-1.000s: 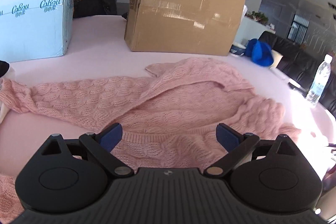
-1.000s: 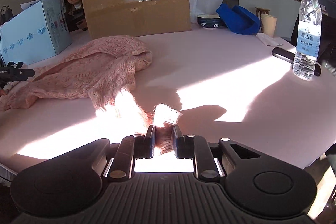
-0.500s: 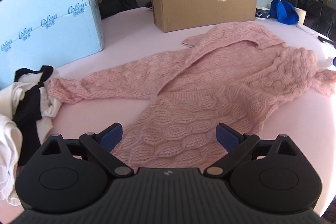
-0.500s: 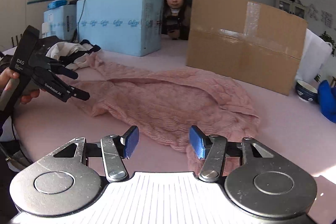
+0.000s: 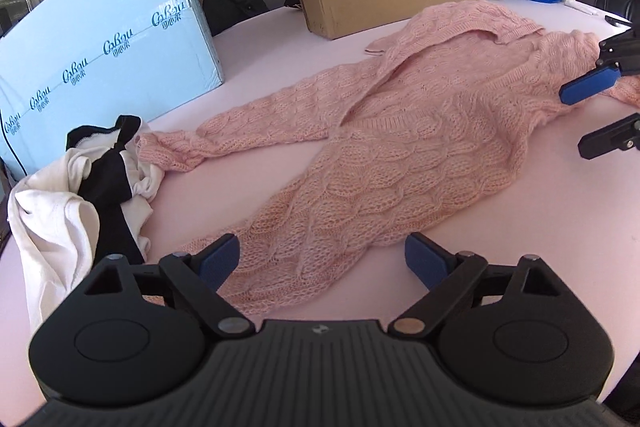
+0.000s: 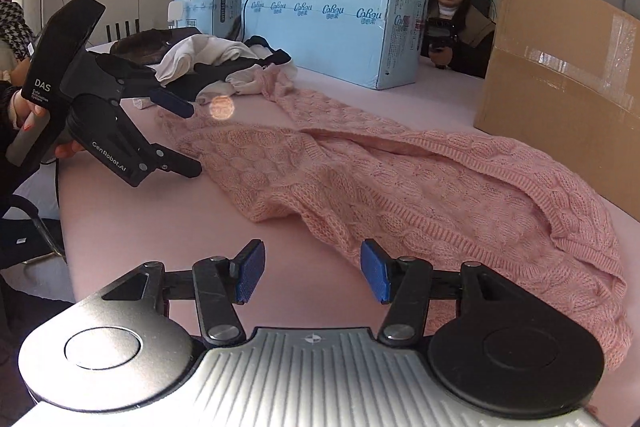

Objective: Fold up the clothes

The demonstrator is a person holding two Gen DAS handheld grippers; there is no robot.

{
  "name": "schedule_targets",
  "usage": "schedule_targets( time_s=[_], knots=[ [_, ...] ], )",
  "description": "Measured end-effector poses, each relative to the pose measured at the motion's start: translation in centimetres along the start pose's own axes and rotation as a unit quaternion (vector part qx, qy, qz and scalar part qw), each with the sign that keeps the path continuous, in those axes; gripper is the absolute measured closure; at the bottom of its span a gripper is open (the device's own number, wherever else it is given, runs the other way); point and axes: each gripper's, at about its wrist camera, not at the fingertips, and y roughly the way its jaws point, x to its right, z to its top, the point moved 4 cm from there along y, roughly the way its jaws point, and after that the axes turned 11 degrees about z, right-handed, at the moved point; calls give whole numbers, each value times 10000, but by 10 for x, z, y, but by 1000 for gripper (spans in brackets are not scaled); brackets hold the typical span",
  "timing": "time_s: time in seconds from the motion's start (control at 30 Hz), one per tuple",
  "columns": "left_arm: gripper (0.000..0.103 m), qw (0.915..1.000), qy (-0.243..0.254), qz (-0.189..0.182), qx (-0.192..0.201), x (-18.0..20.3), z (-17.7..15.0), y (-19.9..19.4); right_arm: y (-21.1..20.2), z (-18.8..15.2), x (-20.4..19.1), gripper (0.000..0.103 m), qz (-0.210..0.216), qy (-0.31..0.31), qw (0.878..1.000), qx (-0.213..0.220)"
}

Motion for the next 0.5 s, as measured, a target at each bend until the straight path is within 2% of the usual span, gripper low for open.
schedule_targets(
  time_s=[0.07, 0.13, 0.17, 0.2, 0.23, 0.3, 0.43, 0.5],
  knots=[
    [37, 9999, -84, -49, -71, -5, 0, 1, 4, 2, -3, 53, -18, -118, 9999, 3],
    [58, 9996, -195, -88, -156, -9, 0, 2, 7, 4, -4, 53, -30, -195, 9998, 4],
    [62, 9994, -258, -114, -204, -11, 0, 3, 10, 5, -4, 54, -43, -198, 9998, -1],
    [73, 9991, -309, -121, -247, -13, 0, 4, 12, 5, -3, 55, -57, -184, 9998, -1],
    [84, 9990, -335, -90, -280, -13, 1, 4, 13, 6, -2, 60, -51, -156, 9999, -1],
    [92, 9987, -363, 0, -346, -13, 2, 5, 15, 5, 2, 67, -43, -87, 10000, -13],
    [94, 9986, -345, 93, -399, -14, 2, 2, 18, 1, 7, 93, -76, 25, 9999, -73],
    [94, 9985, -375, 146, -368, -18, 3, -2, 15, 1, 8, 96, -16, 72, 10000, -21]
  ],
)
